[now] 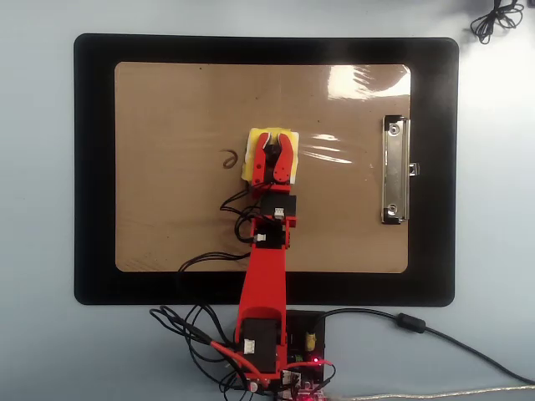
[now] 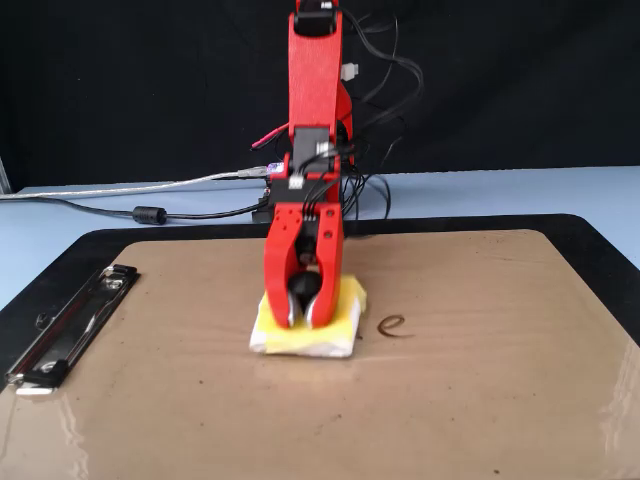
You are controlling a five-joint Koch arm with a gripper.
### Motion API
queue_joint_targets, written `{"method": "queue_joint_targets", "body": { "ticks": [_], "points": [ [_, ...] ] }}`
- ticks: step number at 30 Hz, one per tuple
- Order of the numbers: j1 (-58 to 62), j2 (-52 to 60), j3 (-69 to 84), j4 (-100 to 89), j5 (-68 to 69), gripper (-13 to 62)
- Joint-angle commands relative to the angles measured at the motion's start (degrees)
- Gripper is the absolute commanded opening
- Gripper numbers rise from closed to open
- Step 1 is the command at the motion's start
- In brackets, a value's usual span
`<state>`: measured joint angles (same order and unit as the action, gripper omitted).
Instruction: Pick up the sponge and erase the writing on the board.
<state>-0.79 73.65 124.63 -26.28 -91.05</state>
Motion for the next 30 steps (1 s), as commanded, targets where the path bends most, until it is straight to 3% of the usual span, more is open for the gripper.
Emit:
{"method": "queue_joint_targets", "body": {
  "ticks": [1,5,7,13,15,18,21,23,25,30],
  "points": [
    [-0.79,5.19,6.24,-0.35,-1.58,-7.9],
    [-2.99,23.29,24.43,-0.26,-1.67,-7.9],
    [-3.34,23.99,24.96,-0.09,-1.67,-7.9],
    [-3.52,-7.29,-7.56,-1.23,-1.76,-7.9],
    [-3.52,-9.67,-9.84,-1.23,-1.76,-7.9],
    [-4.57,2.02,5.27,-1.41,-1.85,-7.9],
    [-7.47,22.68,24.61,-0.70,-2.20,-7.9],
    [-8.35,26.10,26.98,-0.35,-2.81,-7.9],
    [-8.44,18.19,21.71,-0.88,-2.90,-7.9],
    [-8.53,-10.55,-10.20,-0.97,-2.81,-7.9]
  ]
}}
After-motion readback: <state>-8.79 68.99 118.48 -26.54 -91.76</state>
